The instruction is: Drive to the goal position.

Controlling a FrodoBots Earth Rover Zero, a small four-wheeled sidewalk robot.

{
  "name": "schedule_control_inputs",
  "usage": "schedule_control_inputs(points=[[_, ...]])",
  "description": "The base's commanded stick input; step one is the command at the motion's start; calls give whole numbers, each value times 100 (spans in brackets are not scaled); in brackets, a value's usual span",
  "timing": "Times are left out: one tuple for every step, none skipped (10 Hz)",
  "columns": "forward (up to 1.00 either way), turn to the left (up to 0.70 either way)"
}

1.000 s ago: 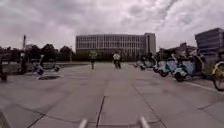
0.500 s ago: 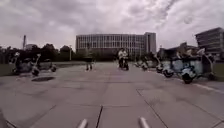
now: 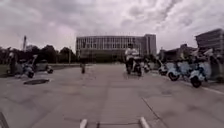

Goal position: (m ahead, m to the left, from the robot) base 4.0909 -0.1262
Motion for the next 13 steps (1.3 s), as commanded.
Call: schedule_control_inputs(points=[[70,35],[70,35],[70,35],[70,35],[70,35],[70,33],[70,21],[70,8],[70,0],[70,0],[70,-4],[70,-22],[70,-35]])
